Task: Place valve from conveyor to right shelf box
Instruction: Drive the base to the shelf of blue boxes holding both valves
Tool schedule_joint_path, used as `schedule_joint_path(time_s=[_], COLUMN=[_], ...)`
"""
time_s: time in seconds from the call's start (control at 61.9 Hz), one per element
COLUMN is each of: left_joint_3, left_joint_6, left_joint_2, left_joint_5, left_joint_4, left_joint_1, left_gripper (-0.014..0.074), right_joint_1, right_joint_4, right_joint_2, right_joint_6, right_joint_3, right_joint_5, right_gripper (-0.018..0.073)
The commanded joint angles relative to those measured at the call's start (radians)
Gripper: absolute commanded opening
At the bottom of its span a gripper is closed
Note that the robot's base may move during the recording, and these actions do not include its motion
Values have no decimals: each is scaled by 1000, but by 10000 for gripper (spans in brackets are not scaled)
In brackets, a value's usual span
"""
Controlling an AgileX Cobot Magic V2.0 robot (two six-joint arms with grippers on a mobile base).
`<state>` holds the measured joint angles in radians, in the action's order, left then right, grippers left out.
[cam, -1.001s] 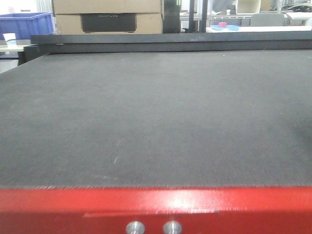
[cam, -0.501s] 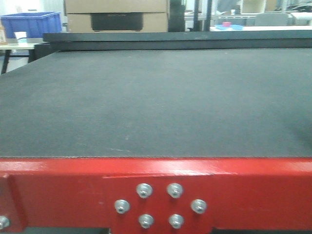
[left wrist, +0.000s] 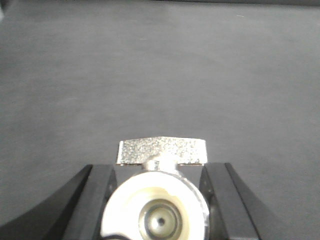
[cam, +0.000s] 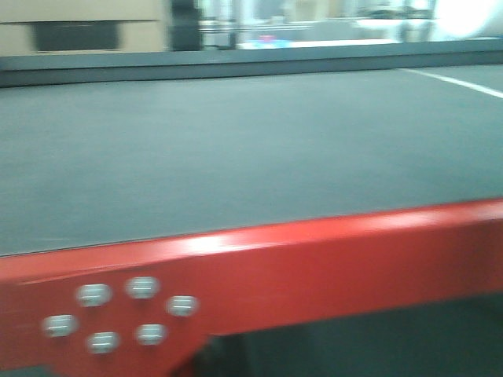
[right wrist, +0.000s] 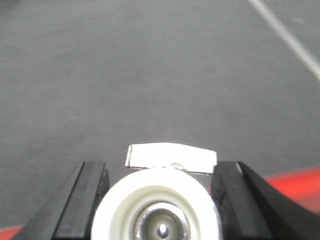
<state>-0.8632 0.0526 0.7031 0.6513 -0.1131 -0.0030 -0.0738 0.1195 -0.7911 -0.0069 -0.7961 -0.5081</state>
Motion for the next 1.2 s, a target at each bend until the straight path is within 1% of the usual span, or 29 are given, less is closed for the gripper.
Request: schedule_joint_path(time_s=[0.0, 1.179], left_joint_3=[-6, -6], left_joint_6=[-5, -5], left_joint_2=[-8, -8], left_joint_5=[-51, -51], left_joint_4=[-13, -13], left_joint_1=[-4, -4], left_gripper=[-111, -111], right_joint_1=[4, 4], right_joint_4=[-5, -5], right_joint_2=[13, 13], right_joint_6=[-1, -1], right_joint_3=[-8, -8], right_joint_5=[71, 71], right_gripper=[-167, -167])
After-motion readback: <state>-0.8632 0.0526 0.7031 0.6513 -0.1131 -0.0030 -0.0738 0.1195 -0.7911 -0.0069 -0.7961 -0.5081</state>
